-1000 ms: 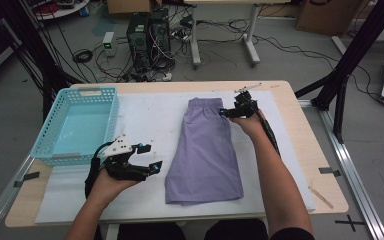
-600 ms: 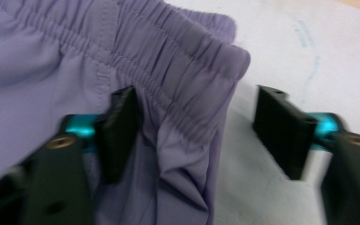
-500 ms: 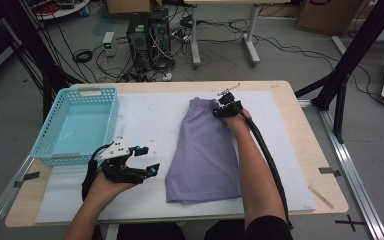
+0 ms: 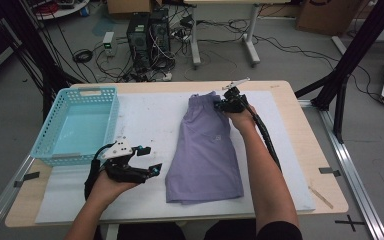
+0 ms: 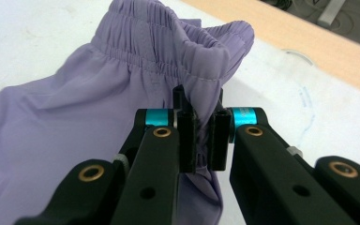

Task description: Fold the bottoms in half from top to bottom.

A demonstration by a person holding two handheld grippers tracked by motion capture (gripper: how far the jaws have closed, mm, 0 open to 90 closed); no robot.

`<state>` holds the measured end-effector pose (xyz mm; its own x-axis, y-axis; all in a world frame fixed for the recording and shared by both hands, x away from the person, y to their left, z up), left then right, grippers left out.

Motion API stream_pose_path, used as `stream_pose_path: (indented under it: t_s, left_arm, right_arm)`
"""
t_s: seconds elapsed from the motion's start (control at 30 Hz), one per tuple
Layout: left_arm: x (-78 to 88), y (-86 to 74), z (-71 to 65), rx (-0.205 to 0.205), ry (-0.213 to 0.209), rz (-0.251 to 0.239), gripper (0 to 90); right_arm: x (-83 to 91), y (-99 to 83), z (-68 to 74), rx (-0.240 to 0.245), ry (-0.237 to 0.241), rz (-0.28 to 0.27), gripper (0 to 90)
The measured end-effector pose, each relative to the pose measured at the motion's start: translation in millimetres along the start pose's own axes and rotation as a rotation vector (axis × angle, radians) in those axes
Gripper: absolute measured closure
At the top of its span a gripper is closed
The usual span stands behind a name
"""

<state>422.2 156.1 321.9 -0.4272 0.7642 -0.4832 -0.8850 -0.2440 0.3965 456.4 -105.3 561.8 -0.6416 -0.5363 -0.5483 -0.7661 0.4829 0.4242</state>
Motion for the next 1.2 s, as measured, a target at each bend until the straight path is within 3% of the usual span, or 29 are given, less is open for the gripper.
stream_pose_path:
  t_s: [0.17, 0.33, 0.63, 0.77, 0.9, 1.1, 1.2]
  left_arm:
    - [-0.5, 2.2, -2.6, 0.0, -0.005, -0.007, 24.9]
    - [0.9, 2.8, -3.0, -0.002, -0.003, -0.01, 24.9]
    - [5.1, 6.0, 1.5, 0.006, 0.003, -0.029, 24.8]
    - [5.5, 6.1, 2.5, 0.008, 0.004, -0.03, 24.8]
    - [5.8, 6.3, 3.0, 0.005, 0.004, -0.03, 24.9]
    - [6.3, 6.9, 5.1, 0.014, 0.011, -0.035, 24.9]
    - [6.2, 7.1, 6.2, 0.016, 0.014, -0.038, 24.9]
  right_arm:
    - [20.5, 5.7, 10.7, 0.037, 0.023, -0.043, 86.3]
    - [48.0, 16.8, 29.9, 0.121, 0.035, -0.114, 86.3]
    - [95.8, 3.5, 73.6, 0.21, 0.124, -0.209, 86.2]
    - [114.5, -6.0, 94.7, 0.253, 0.141, -0.227, 86.2]
    - [129.1, -20.2, 107.1, 0.258, 0.147, -0.249, 86.0]
    - [142.2, -49.0, 126.3, 0.26, 0.156, -0.238, 85.3]
    - [149.5, -67.2, 138.1, 0.258, 0.174, -0.231, 79.5]
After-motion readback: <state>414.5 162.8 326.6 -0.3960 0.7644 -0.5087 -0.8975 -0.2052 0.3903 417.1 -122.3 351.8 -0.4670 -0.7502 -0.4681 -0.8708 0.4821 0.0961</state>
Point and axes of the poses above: each handheld gripper's, and its own axes: x roughly backward along the jaws, y roughly out of its top, z roughly to its left, the point moved 8 cm from there along -x, roughly forward along the jaws, and after that the axes turned 5 degrees about x, right-handed, at the moved point
